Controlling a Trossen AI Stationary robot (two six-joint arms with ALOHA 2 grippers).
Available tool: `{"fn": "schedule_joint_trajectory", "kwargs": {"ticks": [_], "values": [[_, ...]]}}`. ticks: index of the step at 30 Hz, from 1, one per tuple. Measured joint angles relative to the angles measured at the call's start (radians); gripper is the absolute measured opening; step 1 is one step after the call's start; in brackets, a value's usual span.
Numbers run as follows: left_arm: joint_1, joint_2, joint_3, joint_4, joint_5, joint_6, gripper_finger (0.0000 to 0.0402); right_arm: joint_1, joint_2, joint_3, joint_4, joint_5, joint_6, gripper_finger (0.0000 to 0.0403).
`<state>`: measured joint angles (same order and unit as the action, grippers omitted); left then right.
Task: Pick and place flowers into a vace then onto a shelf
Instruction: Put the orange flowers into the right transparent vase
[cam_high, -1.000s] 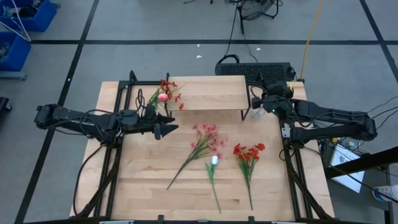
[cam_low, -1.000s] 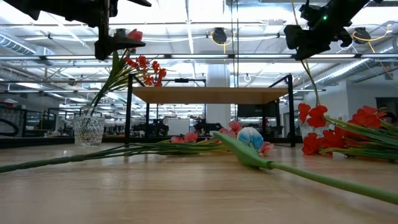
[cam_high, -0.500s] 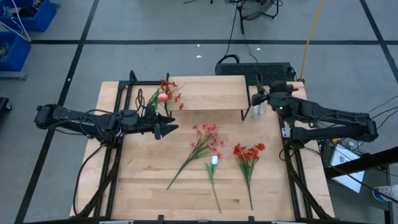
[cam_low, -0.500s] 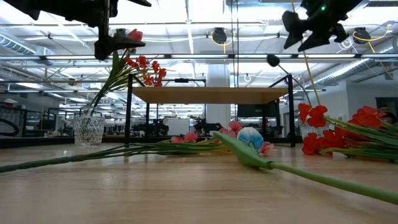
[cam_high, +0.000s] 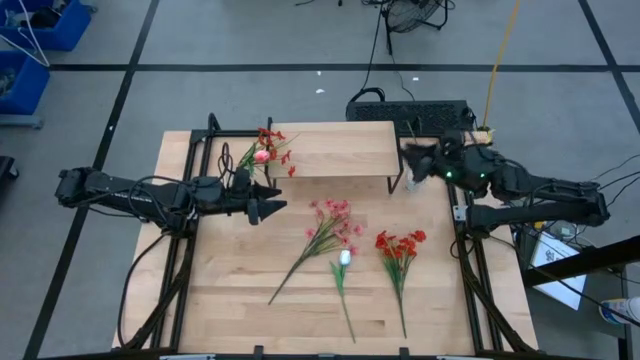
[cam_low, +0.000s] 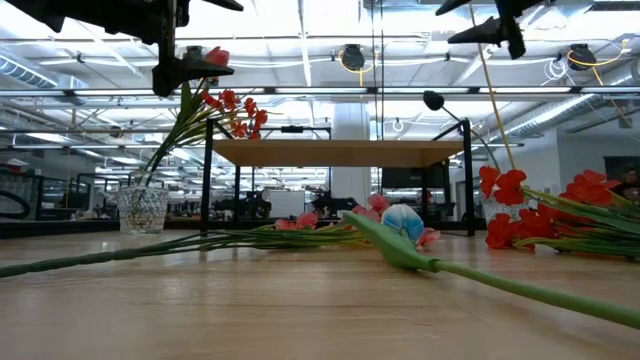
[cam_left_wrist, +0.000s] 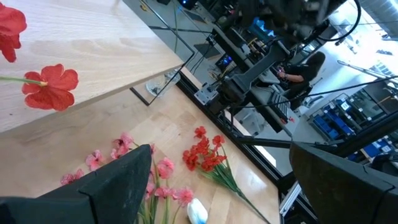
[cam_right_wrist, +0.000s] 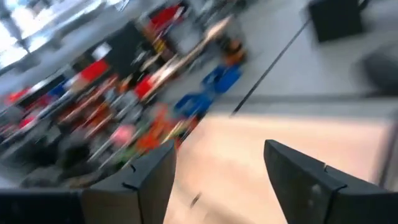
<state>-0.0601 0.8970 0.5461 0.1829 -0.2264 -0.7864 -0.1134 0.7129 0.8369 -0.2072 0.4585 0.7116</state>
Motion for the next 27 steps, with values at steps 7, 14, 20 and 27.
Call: {"fn": "schedule_joint_trajectory", "kwargs": {"ticks": [7, 14, 20, 27], "values": [[0.0, 0.0, 0.0, 0.0, 0.0, 0.019, 0.0386, 0.171, 0.115, 0.0, -0.021, -0.049, 0.156, 0.0197], [0.0, 0.0, 0.0, 0.0, 0.04, 0.025, 0.0386, 0.331, 0.235, 0.005, -0.142, -0.201, 0.423, 0.02], [0.0, 0.0, 0.0, 0.0, 0.044, 0.052, 0.0386, 0.451, 0.311, 0.005, -0.183, -0.355, 0.65, 0.0209], [-0.001, 0.0, 0.001, -0.024, 0.062, 0.09, 0.0386, 0.583, 0.362, 0.005, -0.279, -0.511, 0.912, 0.021]]}}
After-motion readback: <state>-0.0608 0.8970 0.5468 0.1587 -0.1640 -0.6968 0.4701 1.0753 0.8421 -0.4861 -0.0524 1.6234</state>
